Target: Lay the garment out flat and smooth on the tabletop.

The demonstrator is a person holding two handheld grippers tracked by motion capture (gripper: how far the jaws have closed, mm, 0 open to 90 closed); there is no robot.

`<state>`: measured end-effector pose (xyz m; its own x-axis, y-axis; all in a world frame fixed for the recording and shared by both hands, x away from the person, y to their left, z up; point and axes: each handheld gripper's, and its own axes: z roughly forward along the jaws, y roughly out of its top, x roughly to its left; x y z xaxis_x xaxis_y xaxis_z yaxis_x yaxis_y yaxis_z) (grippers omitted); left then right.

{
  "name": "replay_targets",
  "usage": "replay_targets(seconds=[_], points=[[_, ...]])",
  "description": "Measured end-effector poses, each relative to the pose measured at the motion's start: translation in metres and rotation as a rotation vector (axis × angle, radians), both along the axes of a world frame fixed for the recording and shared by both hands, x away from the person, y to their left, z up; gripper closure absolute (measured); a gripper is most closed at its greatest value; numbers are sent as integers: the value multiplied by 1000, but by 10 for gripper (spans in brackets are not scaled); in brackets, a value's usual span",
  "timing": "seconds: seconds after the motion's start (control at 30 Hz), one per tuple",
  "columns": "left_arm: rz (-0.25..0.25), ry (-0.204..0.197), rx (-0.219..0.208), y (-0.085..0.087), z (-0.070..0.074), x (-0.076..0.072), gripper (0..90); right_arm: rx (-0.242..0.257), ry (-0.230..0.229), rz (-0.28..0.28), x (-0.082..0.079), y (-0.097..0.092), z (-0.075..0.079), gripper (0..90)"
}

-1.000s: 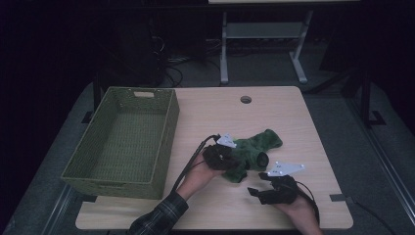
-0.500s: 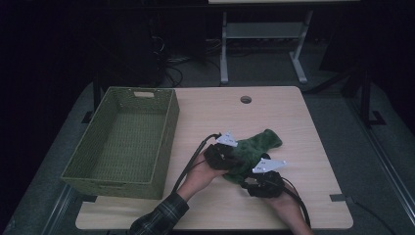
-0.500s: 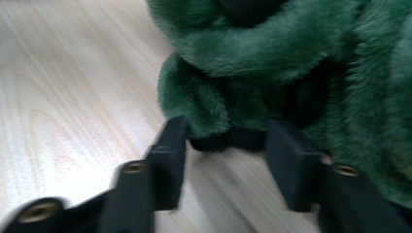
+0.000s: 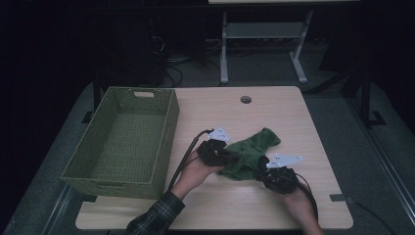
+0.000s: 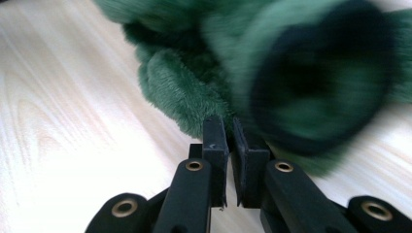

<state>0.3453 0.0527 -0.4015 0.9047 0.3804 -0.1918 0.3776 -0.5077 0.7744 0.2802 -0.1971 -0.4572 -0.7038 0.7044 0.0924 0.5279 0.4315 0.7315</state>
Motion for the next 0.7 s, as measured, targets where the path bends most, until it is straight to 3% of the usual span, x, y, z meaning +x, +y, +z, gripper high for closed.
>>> replay_targets(seconds=[0.27, 0.57, 0.7], points=[[19, 0, 1, 17, 5, -1, 822, -4, -13, -53, 0, -28, 7, 852], [57, 28, 7, 37, -2, -5, 821, -4, -29, -115, -2, -57, 12, 855], [75, 53, 53, 45, -11, -11, 821, -29, -28, -138, -2, -65, 11, 856]])
